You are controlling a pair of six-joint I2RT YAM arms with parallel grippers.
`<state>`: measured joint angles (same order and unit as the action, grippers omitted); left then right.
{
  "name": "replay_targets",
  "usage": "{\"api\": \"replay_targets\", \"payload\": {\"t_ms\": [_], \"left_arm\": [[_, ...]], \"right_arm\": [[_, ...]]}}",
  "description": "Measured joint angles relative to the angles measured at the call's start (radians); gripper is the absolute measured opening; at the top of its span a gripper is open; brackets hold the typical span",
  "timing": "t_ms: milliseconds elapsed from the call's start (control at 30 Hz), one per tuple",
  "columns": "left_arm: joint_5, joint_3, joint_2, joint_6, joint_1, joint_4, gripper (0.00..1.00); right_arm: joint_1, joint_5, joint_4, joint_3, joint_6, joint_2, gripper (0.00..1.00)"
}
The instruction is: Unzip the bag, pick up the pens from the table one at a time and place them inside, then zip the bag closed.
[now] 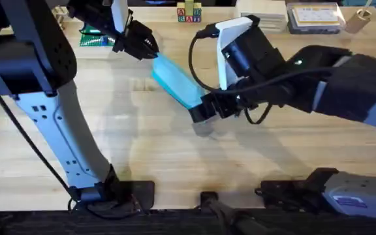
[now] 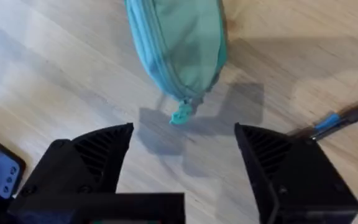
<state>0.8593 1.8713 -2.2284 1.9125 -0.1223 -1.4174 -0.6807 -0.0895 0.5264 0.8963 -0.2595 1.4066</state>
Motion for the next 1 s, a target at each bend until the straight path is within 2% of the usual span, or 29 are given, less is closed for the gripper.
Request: {"api": "replay_targets", "payload": {"t_ms": [333,467,533,700,767,1000], "left_arm": [[0.0,0.0,0.0,0.0,0.0,0.0,0.042],[0.0,0.0,0.0,0.0,0.0,0.0,0.042],[0.0,0.0,0.0,0.0,0.0,0.0,0.042],[0.0,0.0,0.0,0.0,0.0,0.0,0.042],[0.0,0.0,0.0,0.0,0.0,0.0,0.042],[0.0,0.0,0.0,0.0,0.0,0.0,0.042]], "right_arm": [[0.0,0.0,-0.031,0.0,-0.018,0.04,0.981],[0.0,0.0,-0.033,0.0,-0.021,0.069,0.918],[0.0,0.0,-0.038,0.0,-0.026,0.083,0.741],[0.0,0.0,-0.054,0.0,-0.03,0.083,0.606],[0.0,0.0,-0.059,0.0,-0.033,0.083,0.577],[0.0,0.0,-0.066,0.0,-0.033,0.083,0.569]]}}
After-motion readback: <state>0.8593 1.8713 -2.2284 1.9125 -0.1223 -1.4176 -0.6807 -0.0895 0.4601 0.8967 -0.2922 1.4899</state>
